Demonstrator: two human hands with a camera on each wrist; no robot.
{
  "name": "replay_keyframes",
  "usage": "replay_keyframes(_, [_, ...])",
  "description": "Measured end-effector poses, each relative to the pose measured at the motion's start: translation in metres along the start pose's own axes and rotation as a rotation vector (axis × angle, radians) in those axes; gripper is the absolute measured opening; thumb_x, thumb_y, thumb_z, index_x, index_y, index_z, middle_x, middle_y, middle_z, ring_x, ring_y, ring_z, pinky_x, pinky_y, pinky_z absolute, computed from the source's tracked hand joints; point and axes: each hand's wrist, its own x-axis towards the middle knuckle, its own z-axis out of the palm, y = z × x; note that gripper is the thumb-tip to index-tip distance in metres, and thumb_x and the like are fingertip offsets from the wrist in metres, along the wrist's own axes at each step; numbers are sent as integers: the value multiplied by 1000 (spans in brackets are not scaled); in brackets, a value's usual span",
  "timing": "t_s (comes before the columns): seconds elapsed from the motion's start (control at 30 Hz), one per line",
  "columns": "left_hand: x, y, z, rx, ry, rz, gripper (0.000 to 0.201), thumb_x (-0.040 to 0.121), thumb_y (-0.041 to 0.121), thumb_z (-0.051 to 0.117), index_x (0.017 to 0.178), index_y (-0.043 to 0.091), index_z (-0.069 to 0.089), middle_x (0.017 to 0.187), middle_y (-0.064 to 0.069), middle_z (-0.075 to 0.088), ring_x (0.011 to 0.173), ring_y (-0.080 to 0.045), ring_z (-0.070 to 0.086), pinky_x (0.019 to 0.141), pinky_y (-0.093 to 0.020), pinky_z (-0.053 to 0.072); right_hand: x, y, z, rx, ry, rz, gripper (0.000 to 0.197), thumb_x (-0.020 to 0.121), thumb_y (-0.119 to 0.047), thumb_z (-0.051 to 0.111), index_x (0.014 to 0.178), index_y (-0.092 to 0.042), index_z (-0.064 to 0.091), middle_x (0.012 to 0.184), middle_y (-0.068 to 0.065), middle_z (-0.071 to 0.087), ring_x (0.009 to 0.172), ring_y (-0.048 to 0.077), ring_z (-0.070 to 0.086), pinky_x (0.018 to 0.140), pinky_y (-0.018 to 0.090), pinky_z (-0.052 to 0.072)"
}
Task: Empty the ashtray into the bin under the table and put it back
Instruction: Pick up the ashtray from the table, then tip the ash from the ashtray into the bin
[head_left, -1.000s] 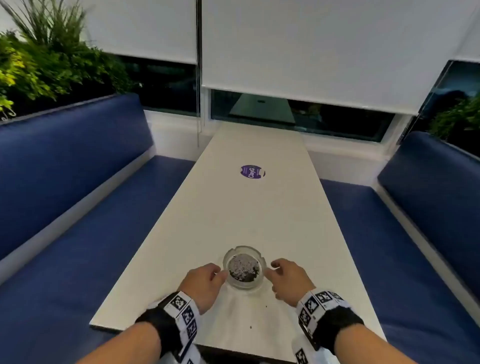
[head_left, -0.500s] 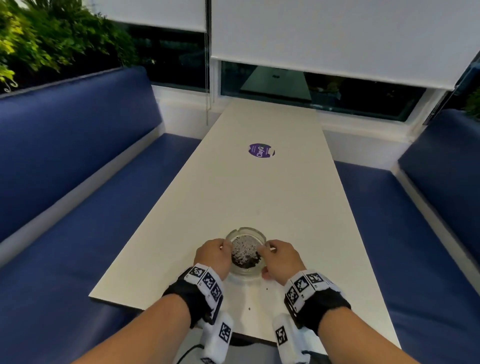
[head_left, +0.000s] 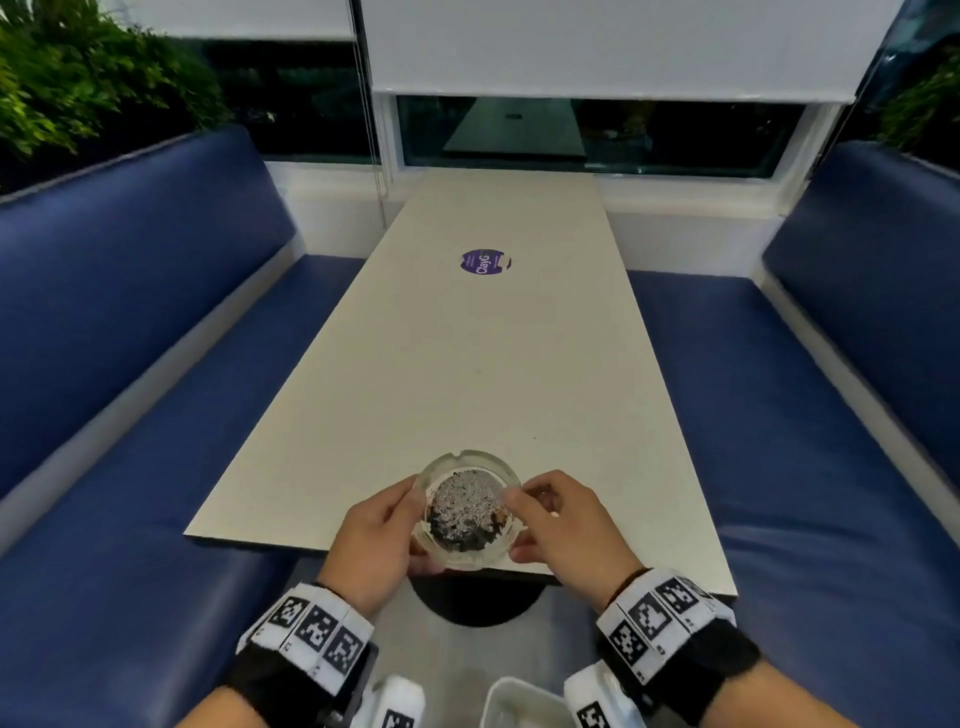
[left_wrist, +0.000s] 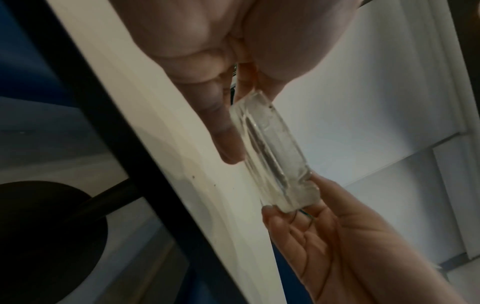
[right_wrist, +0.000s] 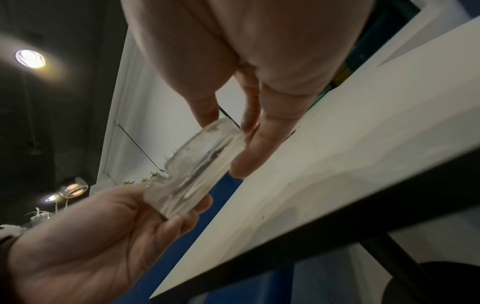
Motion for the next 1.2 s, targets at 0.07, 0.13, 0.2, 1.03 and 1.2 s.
replay_keyframes(0.07, [-14,-12,-2,17,-45,-27,26,99,17,47,109,26,70,107,-11,72,73,-30,65,56,-33,63,-12,13,-4,29,-46,30,24,86,-36,69,93,-14,61,94,11,68,65,21,71,72,47,64])
replay_keyframes(0.13, [-28,-23,-2,49,-101,-39,26,98,18,48,110,27,69,105,-15,72,71,-29,67,54,-32,62,-26,24,-5,56,-82,65,29,88,-35,67,103,-13,59,92,16,68,66,18,70,63,39,63])
replay_keyframes(0.2, [-39,-32,-1,69,-157,-47,27,98,18,49,103,32,71,104,-18,73,74,-33,69,57,-36,63,-42,34,-4,65,-131,94,32,90,-33,64,113,-12,57,97,20,70,70,19,71,55,33,61])
replay_keyframes(1.03, [-87,-257,40,202,-495,-344,25,99,28,44,116,27,63,109,-9,72,74,-25,69,74,-42,60,-118,277,31,46,98,473,26,99,-34,47,110,-32,70,117,5,72,114,24,64,104,53,48])
replay_keyframes(1.2, [-57,-311,61,262,-383,-406,31,99,31,43,123,21,60,114,-9,69,88,-28,69,84,-43,59,-74,323,23,-86,143,483,27,99,-31,48,94,-37,74,108,4,72,108,26,66,98,53,52])
